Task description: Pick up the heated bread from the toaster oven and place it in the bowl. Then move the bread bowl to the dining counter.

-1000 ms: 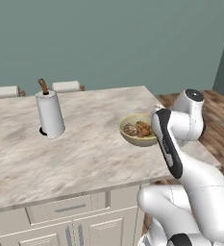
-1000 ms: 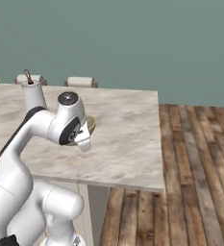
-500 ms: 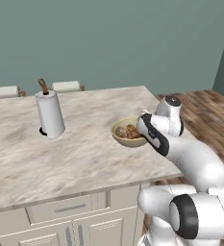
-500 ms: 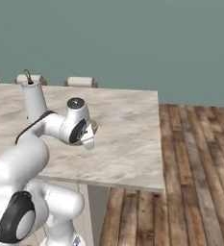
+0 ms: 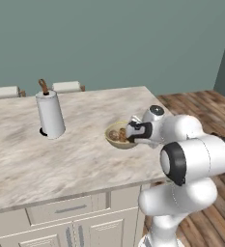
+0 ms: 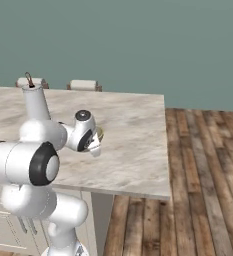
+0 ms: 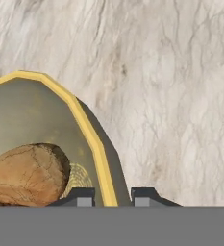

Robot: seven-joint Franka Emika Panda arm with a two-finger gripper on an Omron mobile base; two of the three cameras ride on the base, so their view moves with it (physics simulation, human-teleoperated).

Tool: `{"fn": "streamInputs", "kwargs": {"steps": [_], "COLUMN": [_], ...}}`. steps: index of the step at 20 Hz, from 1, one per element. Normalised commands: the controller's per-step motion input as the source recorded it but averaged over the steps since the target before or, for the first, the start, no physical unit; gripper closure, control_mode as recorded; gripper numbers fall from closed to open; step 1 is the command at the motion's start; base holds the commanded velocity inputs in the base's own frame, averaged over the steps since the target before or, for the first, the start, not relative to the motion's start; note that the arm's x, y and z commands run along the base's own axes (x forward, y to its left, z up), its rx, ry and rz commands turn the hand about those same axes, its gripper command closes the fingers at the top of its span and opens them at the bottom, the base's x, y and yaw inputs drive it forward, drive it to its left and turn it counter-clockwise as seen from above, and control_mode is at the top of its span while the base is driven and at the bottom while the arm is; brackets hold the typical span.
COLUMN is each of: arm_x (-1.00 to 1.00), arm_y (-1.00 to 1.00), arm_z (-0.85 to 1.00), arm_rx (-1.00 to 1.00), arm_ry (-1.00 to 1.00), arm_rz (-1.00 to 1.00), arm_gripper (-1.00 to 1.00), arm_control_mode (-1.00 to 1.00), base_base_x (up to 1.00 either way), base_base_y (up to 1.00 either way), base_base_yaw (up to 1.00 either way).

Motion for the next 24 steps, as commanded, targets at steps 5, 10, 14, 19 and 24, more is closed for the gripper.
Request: {"fn": "streamInputs", "kwargs": {"steps": [5, 10, 14, 19, 24], "arm_x": [0.18, -0.15, -0.57, -1.0, -1.0], "arm_y": [0.0, 0.0, 0.0, -0.05, 0.0], "arm_z": [0.0, 0.2, 0.65, 0.95, 1.0], "arm_rx": [0.0, 0.0, 0.0, 0.0, 0.0], "arm_ry": [0.01, 0.0, -0.05, -0.19, -0.3], "arm_rz": [0.0, 0.0, 0.0, 0.0, 0.0], "arm_gripper": [-1.0, -1.0, -1.0, -1.0, -1.0], "arm_control_mode": [-1.0, -1.0, -1.0, -1.0, -1.0], "base_base_x": [0.0, 0.0, 0.0, 0.0, 0.0], "base_base_y": [0.0, 0.0, 0.0, 0.0, 0.0], "base_base_yaw": [0.0, 0.0, 0.0, 0.0, 0.0]}}
